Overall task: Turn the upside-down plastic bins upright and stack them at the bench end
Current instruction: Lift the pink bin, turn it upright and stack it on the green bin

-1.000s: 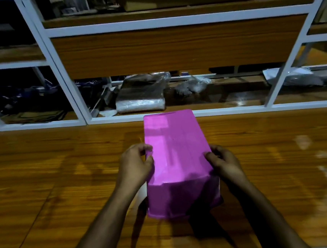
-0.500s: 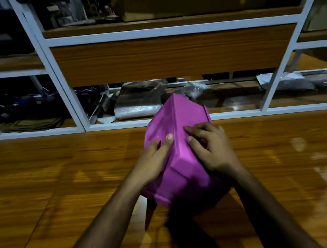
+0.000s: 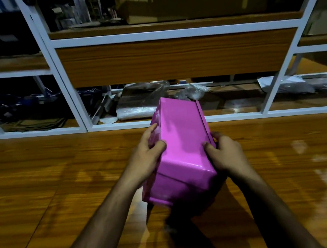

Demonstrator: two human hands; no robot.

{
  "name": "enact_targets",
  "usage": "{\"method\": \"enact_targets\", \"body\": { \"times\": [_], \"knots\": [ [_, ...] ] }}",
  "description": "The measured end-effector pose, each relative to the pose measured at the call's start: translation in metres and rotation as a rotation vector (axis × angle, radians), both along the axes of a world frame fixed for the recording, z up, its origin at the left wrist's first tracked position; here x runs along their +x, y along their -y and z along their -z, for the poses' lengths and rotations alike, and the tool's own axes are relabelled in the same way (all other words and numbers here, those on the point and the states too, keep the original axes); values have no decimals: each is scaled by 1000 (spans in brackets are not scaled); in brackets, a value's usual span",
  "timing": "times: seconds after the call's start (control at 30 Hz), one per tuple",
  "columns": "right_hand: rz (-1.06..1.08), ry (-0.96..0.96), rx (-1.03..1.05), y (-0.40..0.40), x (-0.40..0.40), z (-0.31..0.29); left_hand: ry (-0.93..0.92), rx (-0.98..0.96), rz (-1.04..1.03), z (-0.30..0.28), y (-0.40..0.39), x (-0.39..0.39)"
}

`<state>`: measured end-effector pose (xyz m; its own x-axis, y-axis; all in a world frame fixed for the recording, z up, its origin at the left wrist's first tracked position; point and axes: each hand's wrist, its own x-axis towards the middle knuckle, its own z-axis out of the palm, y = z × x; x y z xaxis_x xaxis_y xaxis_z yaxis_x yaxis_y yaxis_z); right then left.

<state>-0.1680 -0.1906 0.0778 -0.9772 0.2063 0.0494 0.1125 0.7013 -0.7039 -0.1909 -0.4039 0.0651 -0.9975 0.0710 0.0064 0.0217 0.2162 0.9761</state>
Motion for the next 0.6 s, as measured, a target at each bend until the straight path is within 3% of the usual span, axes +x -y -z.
{"method": "enact_targets", "body": {
  "times": [0.2, 0.4, 0.6],
  "knots": [
    [-8, -24, -454, -3, -8, 7, -90, -48, -83, -1, -1, 8],
    [-25, -81, -674, 7, -9, 6, -149, -297, -142, 0, 8, 3],
    [-33, -103, -765, 18, -11, 13, -164, -612, -44, -2, 14, 0]
  ]
}}
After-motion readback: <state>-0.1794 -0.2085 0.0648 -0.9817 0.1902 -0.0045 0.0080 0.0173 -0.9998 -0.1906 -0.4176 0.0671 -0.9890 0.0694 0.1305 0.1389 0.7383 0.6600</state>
